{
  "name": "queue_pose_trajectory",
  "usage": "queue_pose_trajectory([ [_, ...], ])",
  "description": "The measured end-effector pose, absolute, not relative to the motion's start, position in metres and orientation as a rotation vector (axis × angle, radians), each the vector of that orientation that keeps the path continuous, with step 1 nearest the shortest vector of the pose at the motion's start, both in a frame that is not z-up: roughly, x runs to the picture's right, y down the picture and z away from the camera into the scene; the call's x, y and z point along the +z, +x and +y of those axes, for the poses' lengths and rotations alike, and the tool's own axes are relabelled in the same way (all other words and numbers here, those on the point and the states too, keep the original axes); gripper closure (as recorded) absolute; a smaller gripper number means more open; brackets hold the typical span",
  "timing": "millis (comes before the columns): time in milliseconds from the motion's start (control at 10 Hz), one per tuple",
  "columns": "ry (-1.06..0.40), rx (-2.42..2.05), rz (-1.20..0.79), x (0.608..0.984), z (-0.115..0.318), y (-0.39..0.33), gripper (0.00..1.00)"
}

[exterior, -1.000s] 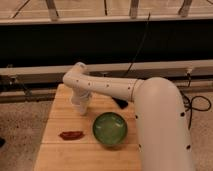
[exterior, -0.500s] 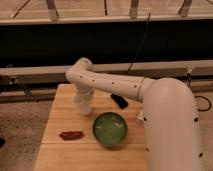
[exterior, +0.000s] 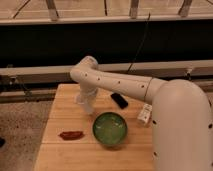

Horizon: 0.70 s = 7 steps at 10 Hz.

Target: Place the ceramic cup in the ceramic bowl

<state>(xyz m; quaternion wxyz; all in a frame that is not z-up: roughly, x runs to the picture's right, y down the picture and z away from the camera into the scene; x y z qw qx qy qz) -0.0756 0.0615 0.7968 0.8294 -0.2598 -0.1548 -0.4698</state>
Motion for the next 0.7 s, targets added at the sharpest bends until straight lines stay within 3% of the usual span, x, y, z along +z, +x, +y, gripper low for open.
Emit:
queue_pose_trajectory([
  [700, -0.557, -0.941, -0.356, 0.78, 0.077, -0.031, 0.99],
])
